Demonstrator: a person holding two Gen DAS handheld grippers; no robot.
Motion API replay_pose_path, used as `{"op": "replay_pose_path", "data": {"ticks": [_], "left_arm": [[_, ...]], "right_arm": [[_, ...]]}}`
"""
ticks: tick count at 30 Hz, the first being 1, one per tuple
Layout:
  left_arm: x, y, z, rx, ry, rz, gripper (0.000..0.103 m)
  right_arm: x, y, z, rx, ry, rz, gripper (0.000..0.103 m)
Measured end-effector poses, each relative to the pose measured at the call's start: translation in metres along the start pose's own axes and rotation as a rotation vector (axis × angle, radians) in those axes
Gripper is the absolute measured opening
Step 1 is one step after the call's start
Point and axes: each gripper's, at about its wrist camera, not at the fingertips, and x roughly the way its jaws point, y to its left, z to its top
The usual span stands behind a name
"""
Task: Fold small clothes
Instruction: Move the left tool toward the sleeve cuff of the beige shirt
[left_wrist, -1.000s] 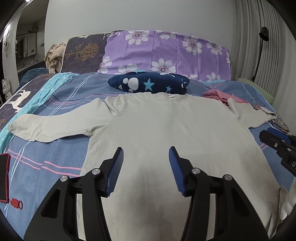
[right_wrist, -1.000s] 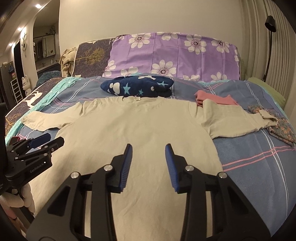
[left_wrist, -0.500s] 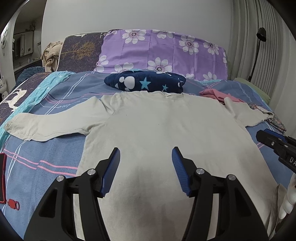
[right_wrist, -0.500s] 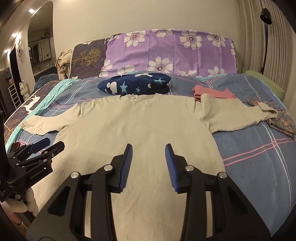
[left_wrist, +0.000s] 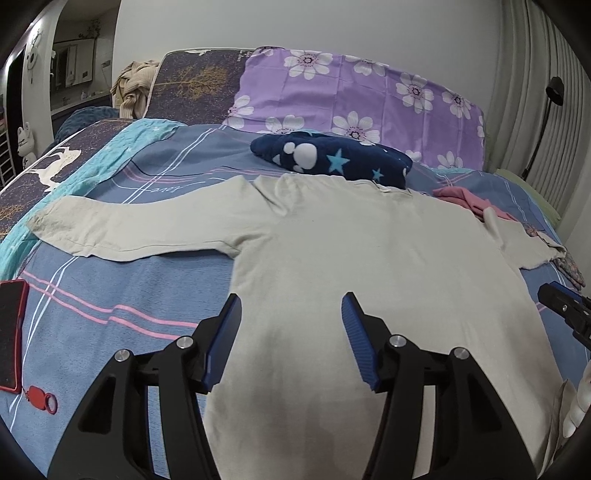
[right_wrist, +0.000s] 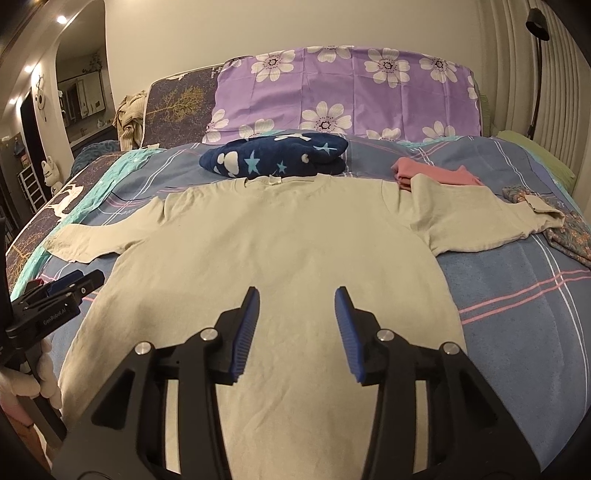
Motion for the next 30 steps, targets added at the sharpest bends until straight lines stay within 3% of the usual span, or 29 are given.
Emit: {"op": "replay_pose_path", "data": {"ticks": [13,19,23,30], "left_arm": [[0.009,0.022,0.005,-0.04,0.017,0.016,0.052],[0.015,0.057,0.008,-0.105,0.031,0.089,0.052],[0.017,0.102,0.011,-0.18,0.043,0.158,0.052],[0.023,0.236,0.01,-0.491,0.061,0.238,0.052]], "right_arm": [[0.004,0.002,0.003,-0.011,0.011,-0.025,0.046],[0.004,0.0,0.003,-0.007,0.015,-0.027,0.051],[0.006,-0.005,0.003,0.004,0.021,-0.018,0.056],[0.013,-0.019,0.001,0.032,0.048,-0.046,0.061]]}}
